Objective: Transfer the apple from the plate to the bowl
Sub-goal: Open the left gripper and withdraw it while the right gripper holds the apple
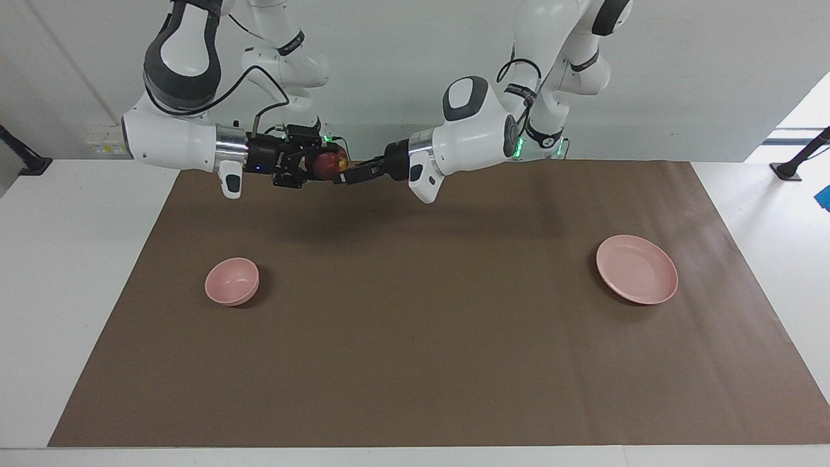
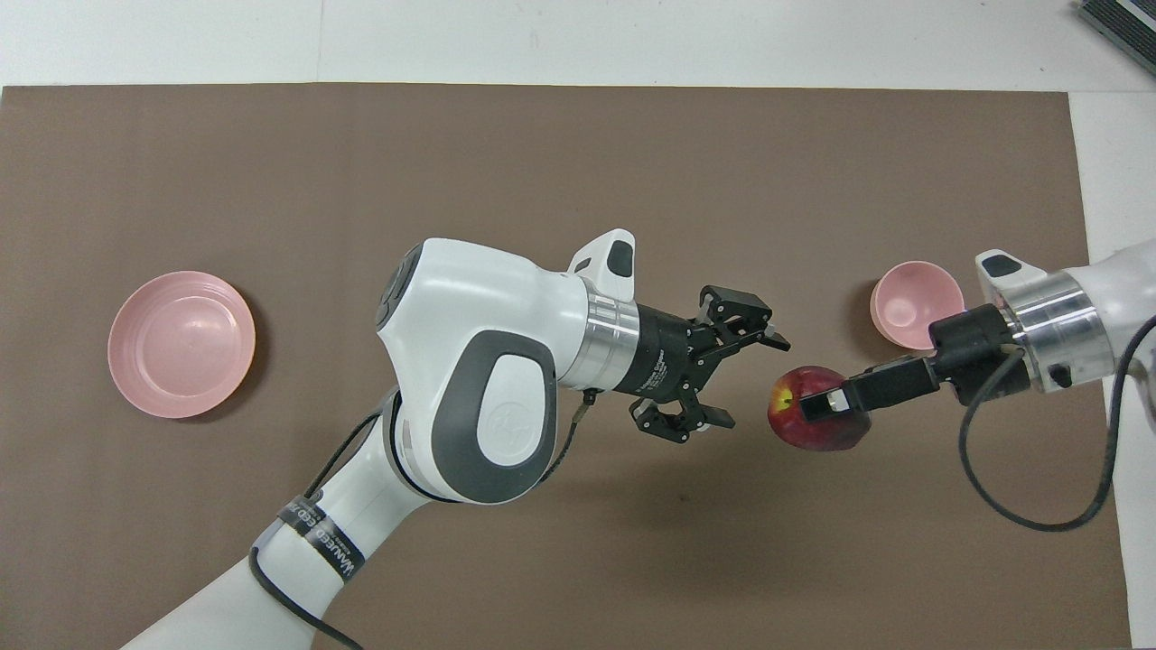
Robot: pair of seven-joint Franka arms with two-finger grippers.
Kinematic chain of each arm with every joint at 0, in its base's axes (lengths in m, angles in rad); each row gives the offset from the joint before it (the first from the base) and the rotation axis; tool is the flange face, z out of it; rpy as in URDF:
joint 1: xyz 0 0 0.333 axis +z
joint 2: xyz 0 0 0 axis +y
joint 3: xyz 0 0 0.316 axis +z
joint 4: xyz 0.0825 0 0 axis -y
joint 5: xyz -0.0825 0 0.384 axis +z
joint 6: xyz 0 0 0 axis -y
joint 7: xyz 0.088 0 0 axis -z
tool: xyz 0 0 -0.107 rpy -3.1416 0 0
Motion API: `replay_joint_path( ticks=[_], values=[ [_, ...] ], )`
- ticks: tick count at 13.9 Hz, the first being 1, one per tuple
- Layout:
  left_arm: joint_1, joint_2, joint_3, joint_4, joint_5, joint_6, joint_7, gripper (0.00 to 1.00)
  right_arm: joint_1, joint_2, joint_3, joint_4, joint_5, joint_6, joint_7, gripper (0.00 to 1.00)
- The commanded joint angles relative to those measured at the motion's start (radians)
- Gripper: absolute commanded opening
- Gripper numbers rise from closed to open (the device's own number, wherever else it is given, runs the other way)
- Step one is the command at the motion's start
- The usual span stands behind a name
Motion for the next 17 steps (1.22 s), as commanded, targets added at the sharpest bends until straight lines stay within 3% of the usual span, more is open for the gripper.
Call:
replay_joint_path(
  ticks=[1,4,8,14,17],
  values=[
    [0.024,-0.003,0.006,0.001,0.163,-0.003,-0.02,1.0,-0.016,0.04,0.007,0.071,-0.107,0.015,-0.04,0.0],
    [0.085,-0.014,0.026,0.004,0.25,-0.017,-0.017,1.0,-0.026,0.11,0.007,0.187,-0.287,0.026,-0.054,0.0],
    [0.203,-0.069,0.029,-0.007,0.285,-0.06,-0.006,1.0,-0.006,0.134,0.018,0.195,-0.55,0.184,-0.103,0.0],
    [0.386,-0.132,0.029,-0.008,0.49,-0.564,0.174,1.0,0.049,0.23,0.023,0.274,-0.959,0.349,-0.173,0.0],
    [0.435,-0.164,0.029,-0.016,0.636,-0.695,0.212,1.0,0.079,0.282,0.024,0.273,-1.137,0.492,-0.204,0.0]
  ],
)
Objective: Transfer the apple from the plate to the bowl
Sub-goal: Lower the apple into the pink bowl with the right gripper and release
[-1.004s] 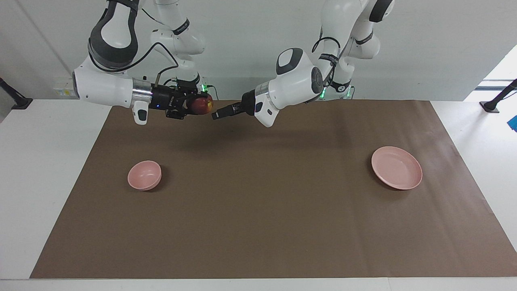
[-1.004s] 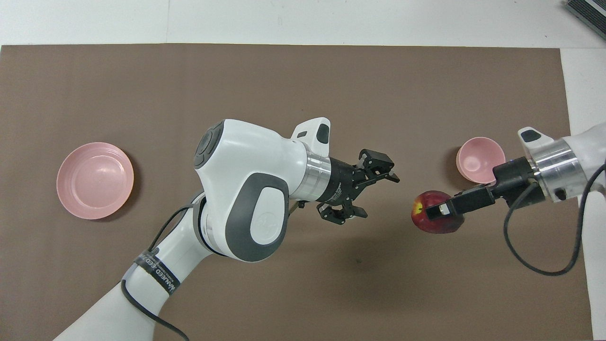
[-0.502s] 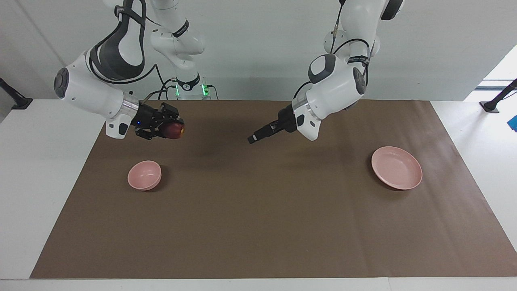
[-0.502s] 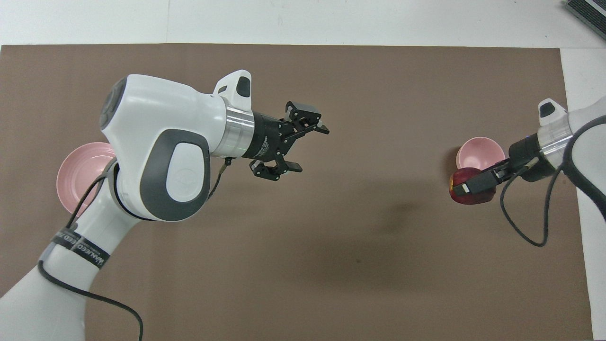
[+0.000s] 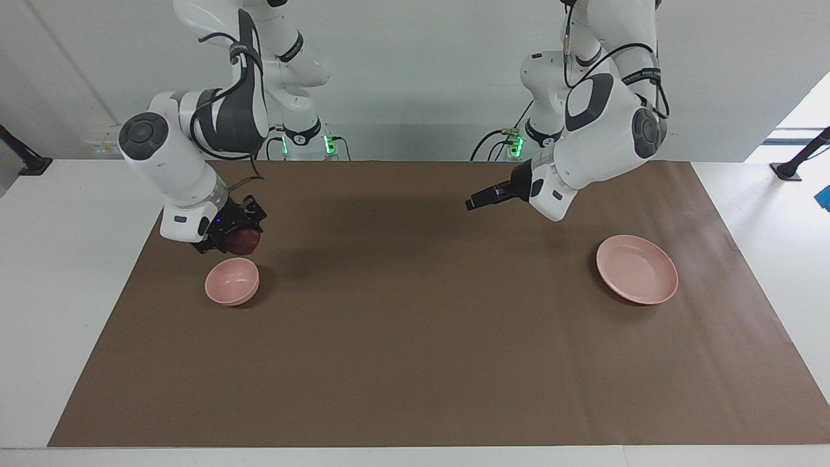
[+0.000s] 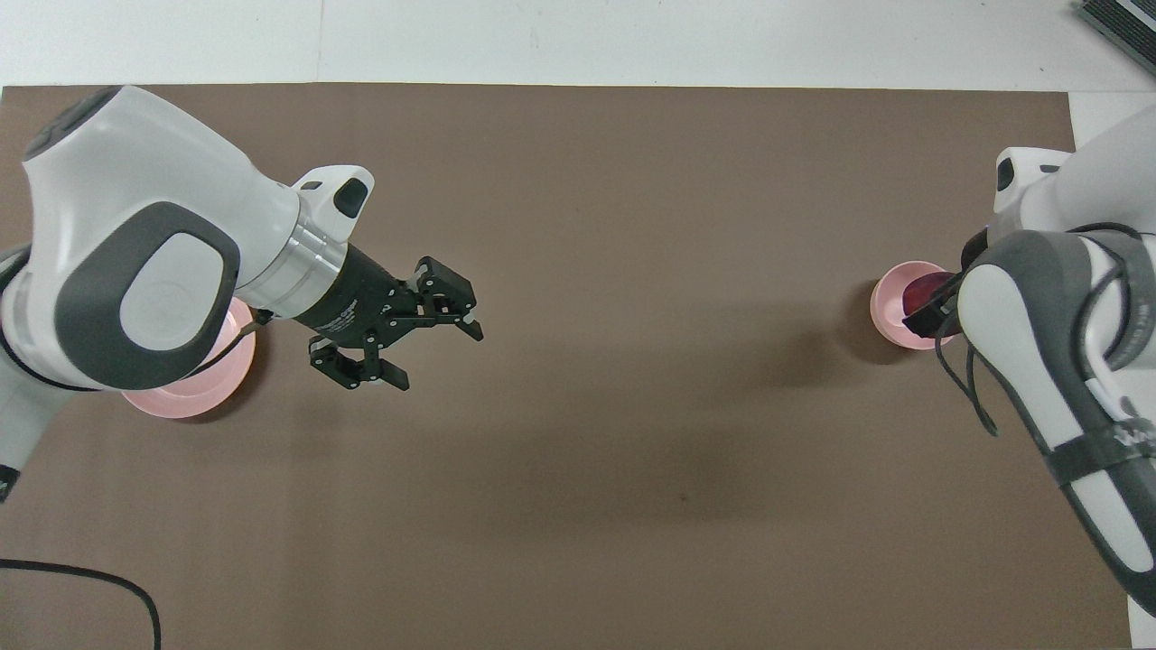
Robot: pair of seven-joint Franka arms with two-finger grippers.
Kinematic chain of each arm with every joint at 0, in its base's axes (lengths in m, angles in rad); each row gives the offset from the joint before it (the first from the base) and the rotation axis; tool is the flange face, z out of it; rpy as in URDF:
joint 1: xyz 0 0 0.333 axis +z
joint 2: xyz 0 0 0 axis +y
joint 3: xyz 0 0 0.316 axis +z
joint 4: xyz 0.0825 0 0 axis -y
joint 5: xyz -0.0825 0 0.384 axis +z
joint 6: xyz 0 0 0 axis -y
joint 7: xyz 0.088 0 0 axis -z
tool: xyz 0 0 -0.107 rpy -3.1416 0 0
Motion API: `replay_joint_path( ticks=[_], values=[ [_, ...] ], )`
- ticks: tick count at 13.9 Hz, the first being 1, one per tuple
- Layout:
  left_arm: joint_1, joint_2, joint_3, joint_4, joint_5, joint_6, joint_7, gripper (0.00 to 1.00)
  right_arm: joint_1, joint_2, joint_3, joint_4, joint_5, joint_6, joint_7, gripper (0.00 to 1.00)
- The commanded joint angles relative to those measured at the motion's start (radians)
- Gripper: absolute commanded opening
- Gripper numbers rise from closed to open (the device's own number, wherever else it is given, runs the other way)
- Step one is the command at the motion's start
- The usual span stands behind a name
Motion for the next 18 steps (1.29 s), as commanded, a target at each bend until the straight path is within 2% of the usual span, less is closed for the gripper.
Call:
replay_joint_path(
  ticks=[1,3,4,7,13,15,16,18],
  values=[
    [0.023,-0.042,-0.007,-0.031,0.116,-0.062,0.022,1.0,0.018,0.042,0.005,0.031,-0.117,0.07,-0.038,0.0],
    [0.053,-0.04,-0.007,-0.025,0.128,-0.064,0.025,1.0,0.038,0.054,0.005,0.028,-0.186,0.129,-0.039,0.0],
    [0.07,-0.037,-0.009,-0.022,0.124,-0.074,0.019,1.0,0.036,0.085,0.005,0.025,-0.214,0.165,-0.041,0.0],
    [0.087,-0.045,-0.006,-0.001,0.129,-0.093,0.019,1.0,0.027,0.1,0.003,-0.022,-0.232,0.237,-0.065,0.0],
    [0.204,-0.039,-0.006,0.019,0.141,-0.036,0.02,1.0,0.013,0.103,0.003,-0.085,-0.252,0.283,-0.071,0.0],
    [0.242,-0.046,-0.006,0.025,0.227,-0.036,0.026,1.0,0.012,0.109,0.003,-0.091,-0.252,0.285,-0.068,0.0],
    [0.248,-0.043,-0.006,0.067,0.286,-0.038,0.058,1.0,0.009,0.111,0.003,-0.096,-0.252,0.297,-0.07,0.0],
    [0.25,-0.045,-0.006,0.085,0.373,-0.038,0.209,1.0,0.004,0.116,0.003,-0.099,-0.251,0.3,-0.068,0.0]
  ],
)
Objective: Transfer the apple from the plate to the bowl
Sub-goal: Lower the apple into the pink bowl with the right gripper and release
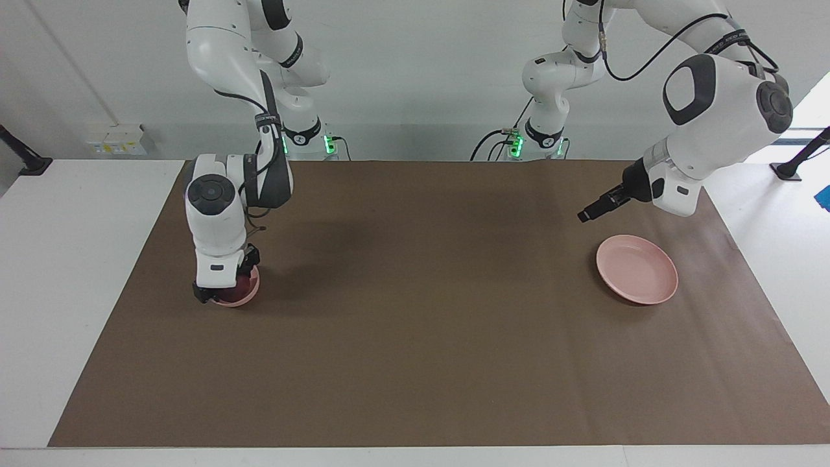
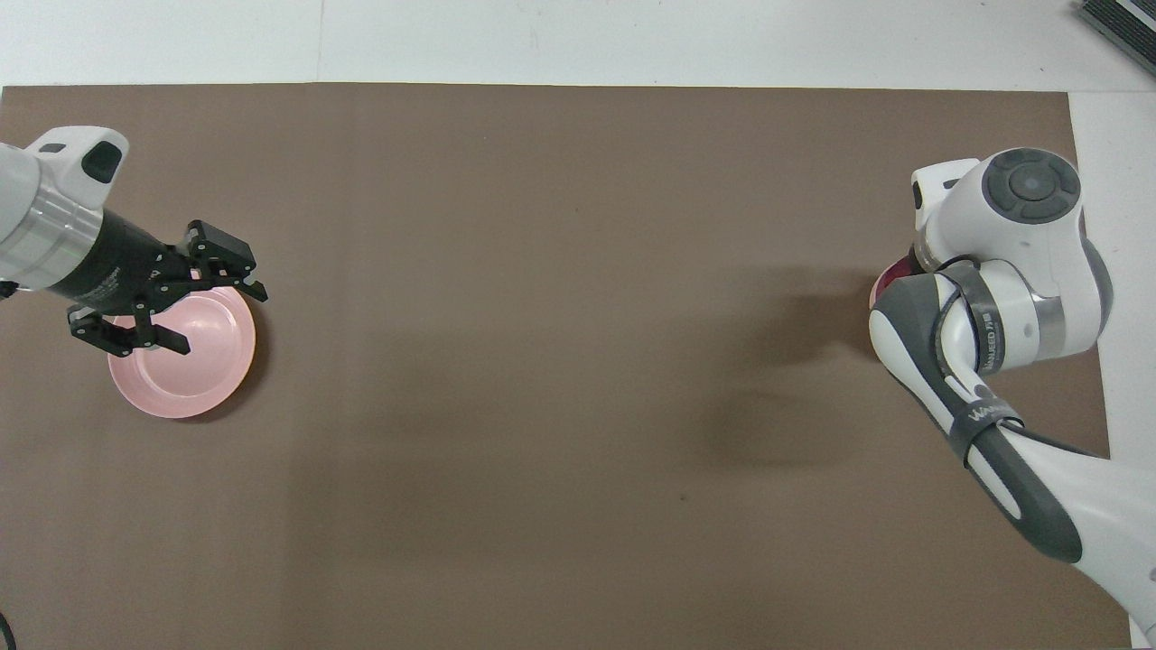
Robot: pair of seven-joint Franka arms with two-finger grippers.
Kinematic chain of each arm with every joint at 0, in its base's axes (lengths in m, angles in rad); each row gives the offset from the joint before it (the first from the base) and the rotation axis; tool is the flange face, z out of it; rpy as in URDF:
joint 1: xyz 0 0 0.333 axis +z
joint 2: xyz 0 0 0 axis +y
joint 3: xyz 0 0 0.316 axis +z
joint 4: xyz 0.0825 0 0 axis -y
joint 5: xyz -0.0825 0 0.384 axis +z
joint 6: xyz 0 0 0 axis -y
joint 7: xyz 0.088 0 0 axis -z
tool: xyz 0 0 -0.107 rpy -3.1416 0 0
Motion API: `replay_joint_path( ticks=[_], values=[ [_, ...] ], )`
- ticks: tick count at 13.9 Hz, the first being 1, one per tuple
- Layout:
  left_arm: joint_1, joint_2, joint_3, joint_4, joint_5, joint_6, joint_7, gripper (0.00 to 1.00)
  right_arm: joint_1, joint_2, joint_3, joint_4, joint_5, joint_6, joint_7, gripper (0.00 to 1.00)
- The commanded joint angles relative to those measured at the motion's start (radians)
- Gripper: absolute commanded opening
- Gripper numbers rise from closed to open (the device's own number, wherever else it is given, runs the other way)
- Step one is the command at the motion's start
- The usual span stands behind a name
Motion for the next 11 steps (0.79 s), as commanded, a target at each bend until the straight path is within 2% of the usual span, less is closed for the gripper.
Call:
replay_joint_path(
  ticks=[1,5,11],
  values=[
    [0.011,-0.013,-0.008,0.028,0.11,0.002,0.202,1.0,-0.02,0.0,0.008,-0.02,-0.02,0.035,-0.016,0.0],
    [0.063,-0.032,-0.01,0.026,0.141,-0.002,0.454,1.0,-0.024,0.003,0.008,-0.032,-0.017,0.056,-0.009,0.0],
    [0.073,-0.086,-0.01,0.022,0.178,-0.01,0.499,1.0,-0.02,0.02,0.008,-0.014,0.01,0.052,0.041,0.0]
  ],
)
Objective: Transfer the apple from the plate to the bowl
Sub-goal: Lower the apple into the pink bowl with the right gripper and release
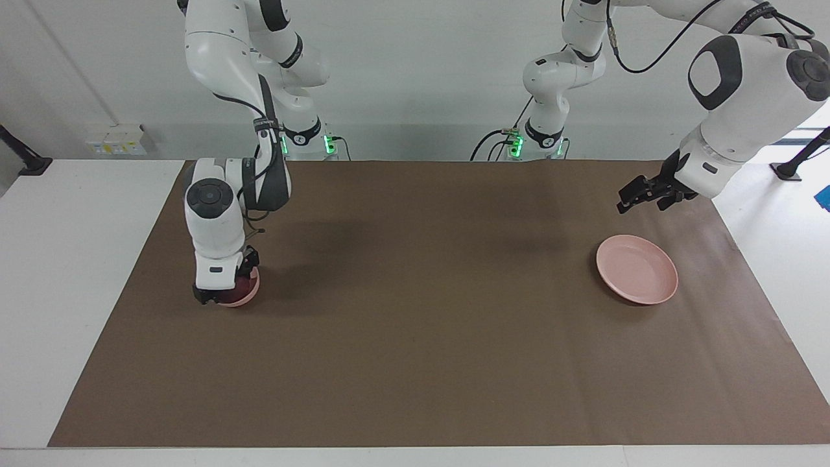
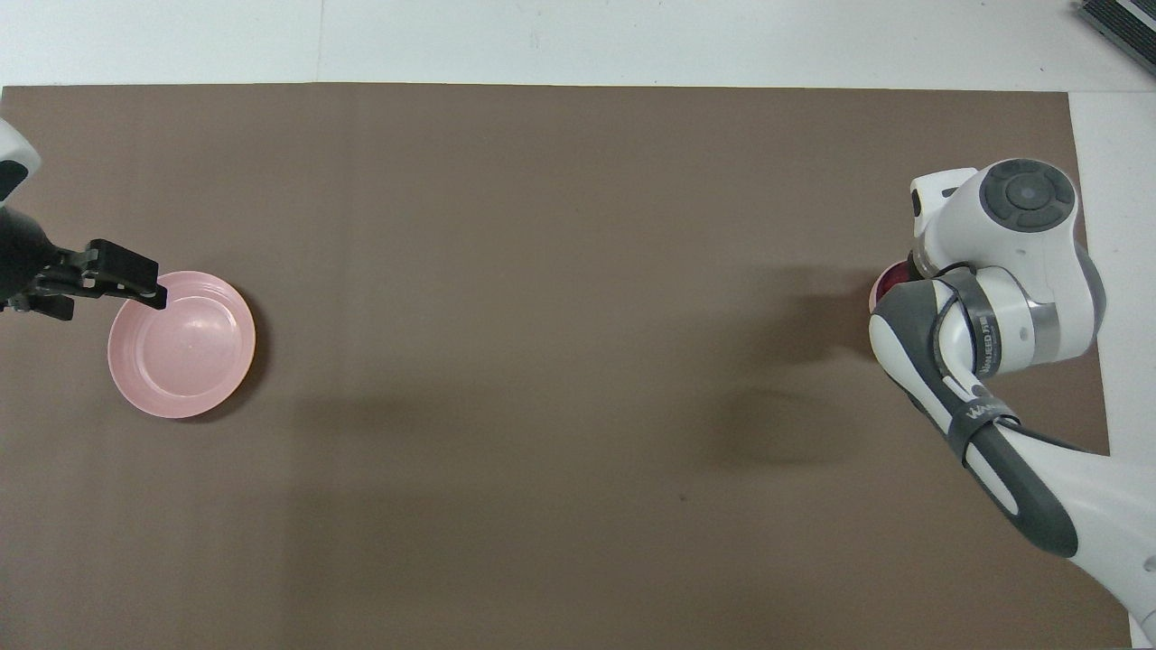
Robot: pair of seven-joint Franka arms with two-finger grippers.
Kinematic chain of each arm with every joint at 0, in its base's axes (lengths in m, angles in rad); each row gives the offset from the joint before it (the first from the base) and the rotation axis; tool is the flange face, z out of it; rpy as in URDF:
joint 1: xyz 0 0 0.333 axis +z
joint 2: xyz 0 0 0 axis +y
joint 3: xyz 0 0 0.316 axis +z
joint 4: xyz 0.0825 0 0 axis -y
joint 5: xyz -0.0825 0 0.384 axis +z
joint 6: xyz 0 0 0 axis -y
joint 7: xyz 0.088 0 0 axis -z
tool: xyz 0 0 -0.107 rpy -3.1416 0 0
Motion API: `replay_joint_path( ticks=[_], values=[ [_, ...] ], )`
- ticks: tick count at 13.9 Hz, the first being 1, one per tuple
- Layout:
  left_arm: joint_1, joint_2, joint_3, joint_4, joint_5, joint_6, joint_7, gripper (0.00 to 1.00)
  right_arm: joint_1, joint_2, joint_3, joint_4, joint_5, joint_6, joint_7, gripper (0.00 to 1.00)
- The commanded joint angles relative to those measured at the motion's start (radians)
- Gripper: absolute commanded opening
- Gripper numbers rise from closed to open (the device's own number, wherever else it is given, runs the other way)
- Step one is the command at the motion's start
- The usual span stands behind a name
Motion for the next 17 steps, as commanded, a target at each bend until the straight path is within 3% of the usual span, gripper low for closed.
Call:
replay_joint_path(
  ticks=[1,4,7,9,13,17],
  values=[
    [0.018,-0.04,-0.008,-0.003,0.022,-0.003,0.008,1.0,-0.008,0.007,0.008,0.005,0.009,0.023,0.027,0.0],
    [0.019,-0.052,-0.004,0.002,0.022,-0.008,0.007,1.0,-0.011,0.012,0.008,0.002,0.009,0.023,0.038,0.03],
    [0.017,-0.061,-0.008,-0.003,0.022,-0.041,0.008,1.0,-0.011,0.012,0.008,0.004,0.011,0.02,0.039,0.51],
    [0.017,-0.069,-0.007,0.0,0.015,-0.052,0.011,1.0,-0.011,0.013,0.008,0.004,0.024,0.02,0.039,0.75],
    [0.008,-0.104,-0.011,0.0,0.013,-0.071,0.014,1.0,-0.011,0.013,0.008,0.005,0.034,0.018,0.039,0.97],
    [-0.011,-0.124,-0.008,0.0,0.012,-0.138,0.016,1.0,-0.014,0.013,0.008,0.018,0.034,0.01,0.039,1.0]
  ],
)
